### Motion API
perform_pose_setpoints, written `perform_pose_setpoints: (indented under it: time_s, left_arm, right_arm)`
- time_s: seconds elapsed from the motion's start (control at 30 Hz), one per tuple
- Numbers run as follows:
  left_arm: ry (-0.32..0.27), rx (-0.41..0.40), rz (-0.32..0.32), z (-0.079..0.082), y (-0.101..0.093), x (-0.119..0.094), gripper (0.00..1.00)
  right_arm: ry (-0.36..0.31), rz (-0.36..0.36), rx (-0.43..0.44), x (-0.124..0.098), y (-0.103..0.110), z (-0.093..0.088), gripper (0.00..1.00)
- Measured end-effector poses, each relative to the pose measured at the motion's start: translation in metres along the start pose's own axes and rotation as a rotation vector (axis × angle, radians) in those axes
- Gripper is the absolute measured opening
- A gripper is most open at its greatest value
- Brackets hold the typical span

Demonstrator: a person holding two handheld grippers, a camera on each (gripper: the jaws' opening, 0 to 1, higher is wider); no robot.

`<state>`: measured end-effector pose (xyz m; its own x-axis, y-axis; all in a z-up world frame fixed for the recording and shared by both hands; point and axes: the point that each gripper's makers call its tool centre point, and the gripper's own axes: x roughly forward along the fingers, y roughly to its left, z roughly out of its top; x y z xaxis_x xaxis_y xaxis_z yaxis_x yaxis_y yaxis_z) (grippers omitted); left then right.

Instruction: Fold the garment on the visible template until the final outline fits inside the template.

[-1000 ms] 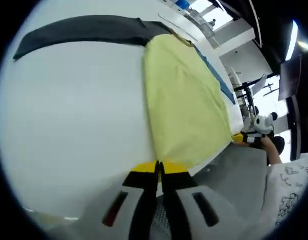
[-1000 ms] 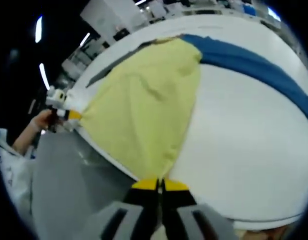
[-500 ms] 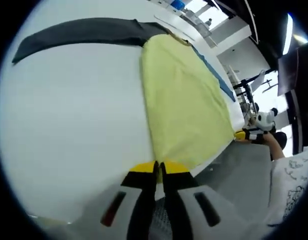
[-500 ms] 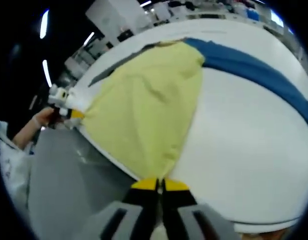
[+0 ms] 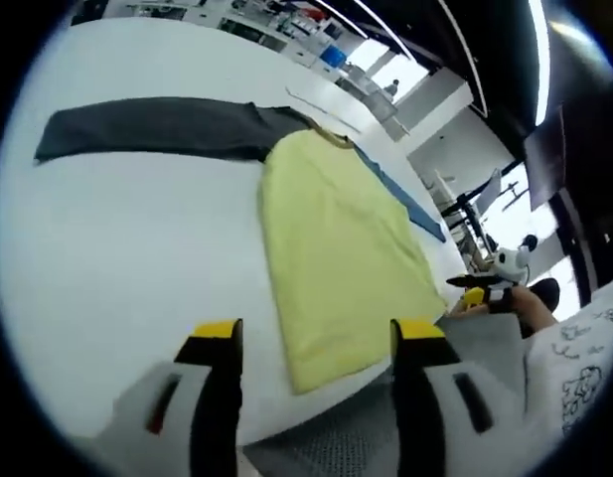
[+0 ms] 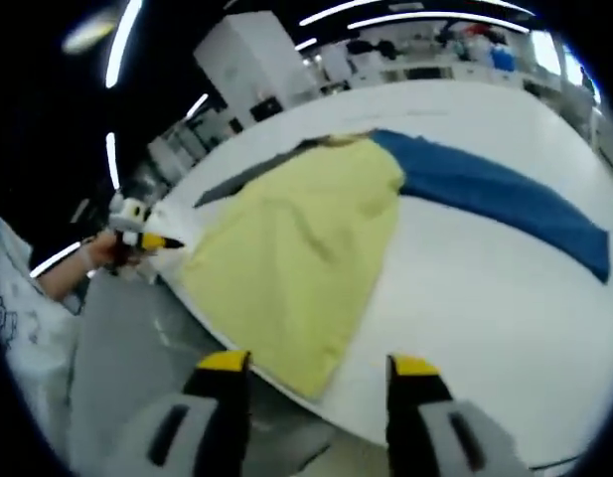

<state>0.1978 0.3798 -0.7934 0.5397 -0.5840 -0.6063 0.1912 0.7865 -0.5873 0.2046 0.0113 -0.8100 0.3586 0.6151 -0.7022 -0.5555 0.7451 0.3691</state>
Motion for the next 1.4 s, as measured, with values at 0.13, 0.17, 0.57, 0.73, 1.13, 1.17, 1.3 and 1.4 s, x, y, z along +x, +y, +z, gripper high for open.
perform_pose_setpoints:
  time_s: [0.13,0.17,0.57,0.73,1.13,1.17,1.3,1.4]
  left_arm:
    - [-0.024,0.089,0.009,0.016,0.001,0.001,0.84]
    - [-0.023,0.106,0.006,0.018,0.000,0.002,0.90]
    - [-0.024,0.266,-0.002,0.055,-0.002,0.014,0.99]
    - [-0.034,0.274,-0.004,0.067,-0.003,0.020,0.99]
    - [-0.060,0.248,-0.011,0.067,-0.006,0.027,0.97]
    - [-0.062,0.241,-0.013,0.065,-0.006,0.028,0.97]
    - [-0.076,0.222,-0.006,0.063,-0.004,0.027,0.97]
    - [-0.087,0.206,0.004,0.062,-0.002,0.025,0.96]
  right_arm:
    - [-0.032,-0.022,-0.026,-0.001,-0.005,0.009,0.85]
    - [-0.050,-0.027,-0.032,-0.002,-0.007,0.014,0.92]
    - [-0.070,-0.079,-0.061,-0.005,-0.030,0.034,0.99]
    - [-0.073,-0.101,-0.072,-0.005,-0.046,0.045,0.99]
    - [-0.226,-0.352,0.092,-0.048,-0.148,0.073,0.90]
    - [-0.244,-0.376,0.104,-0.054,-0.156,0.075,0.88]
    - [-0.336,-0.454,0.237,-0.077,-0.199,0.075,0.82]
    - [-0.408,-0.497,0.355,-0.087,-0.223,0.072,0.74]
